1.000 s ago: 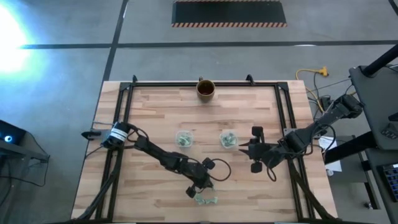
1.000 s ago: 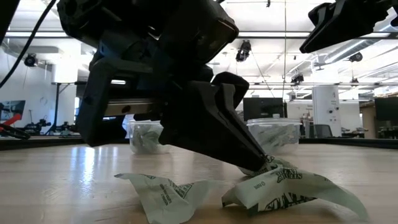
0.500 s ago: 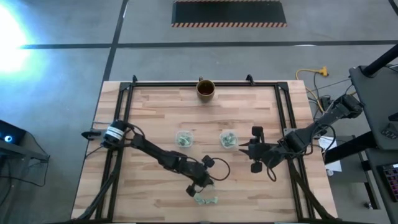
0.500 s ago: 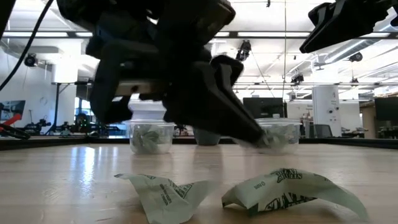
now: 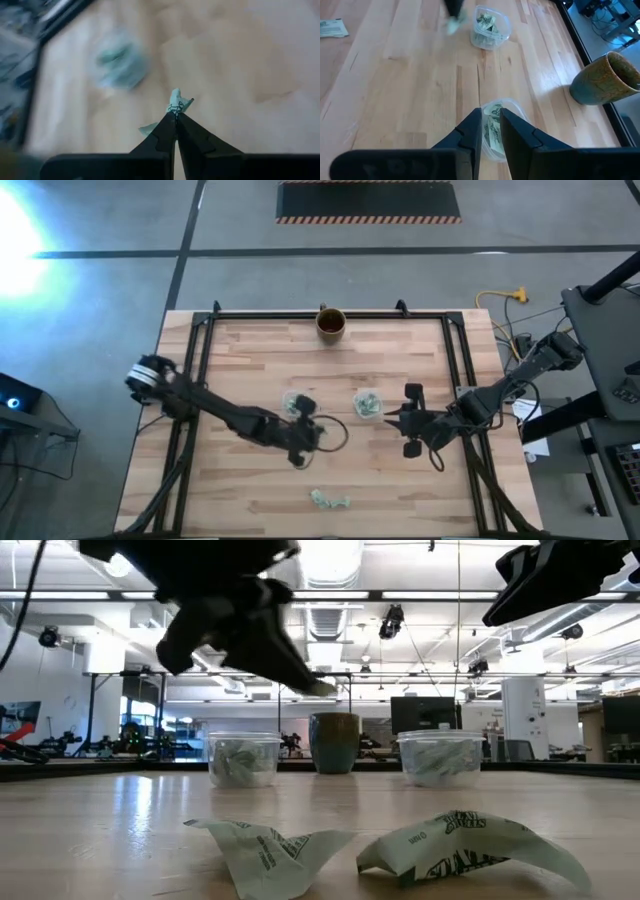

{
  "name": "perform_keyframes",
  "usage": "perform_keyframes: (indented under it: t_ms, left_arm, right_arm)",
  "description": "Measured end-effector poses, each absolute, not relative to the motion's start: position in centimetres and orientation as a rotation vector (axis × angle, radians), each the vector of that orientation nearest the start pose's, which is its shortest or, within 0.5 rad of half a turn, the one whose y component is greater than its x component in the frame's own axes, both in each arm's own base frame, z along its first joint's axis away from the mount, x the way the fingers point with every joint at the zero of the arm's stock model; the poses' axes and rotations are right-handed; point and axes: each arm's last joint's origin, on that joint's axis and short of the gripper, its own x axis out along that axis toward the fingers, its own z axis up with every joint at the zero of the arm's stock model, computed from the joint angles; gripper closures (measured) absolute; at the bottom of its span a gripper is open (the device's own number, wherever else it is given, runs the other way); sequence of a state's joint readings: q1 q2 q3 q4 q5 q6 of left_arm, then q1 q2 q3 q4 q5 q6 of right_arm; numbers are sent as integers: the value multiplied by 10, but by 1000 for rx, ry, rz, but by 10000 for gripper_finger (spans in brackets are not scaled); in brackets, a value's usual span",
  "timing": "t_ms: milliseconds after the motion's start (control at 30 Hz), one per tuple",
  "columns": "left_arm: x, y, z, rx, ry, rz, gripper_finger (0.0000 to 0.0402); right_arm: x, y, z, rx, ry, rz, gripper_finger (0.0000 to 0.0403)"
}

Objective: Pick and place Stevia / Truvia into bins
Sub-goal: Put the white stevia packet into the left transparent container

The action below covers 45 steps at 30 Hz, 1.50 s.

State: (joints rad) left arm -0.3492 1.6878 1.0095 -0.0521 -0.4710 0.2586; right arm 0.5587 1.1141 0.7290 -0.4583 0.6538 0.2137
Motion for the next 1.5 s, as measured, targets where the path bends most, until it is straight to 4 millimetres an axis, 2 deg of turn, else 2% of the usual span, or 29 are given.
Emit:
perform_keyframes:
  t_ms: [233, 400, 533, 700, 1067, 1500]
  left_arm:
    - [287, -85, 214, 529, 652, 218, 402]
    - [258, -69, 209, 462, 649, 306, 402]
    - [249, -60, 201, 411, 634, 340, 402]
    - [250, -55, 198, 389, 577, 358, 402]
    - [269, -44, 175, 376, 643, 322, 401]
    - [271, -44, 173, 393, 659, 330, 401]
  right_arm:
    - [190, 98, 235, -275, 678, -163, 345]
    - [190, 98, 235, -272, 674, -163, 346]
    - [191, 98, 236, -269, 670, -163, 346]
    - [191, 99, 236, -267, 657, -160, 346]
    - [191, 99, 236, -271, 659, -160, 346]
    - [190, 98, 232, -281, 669, -160, 346]
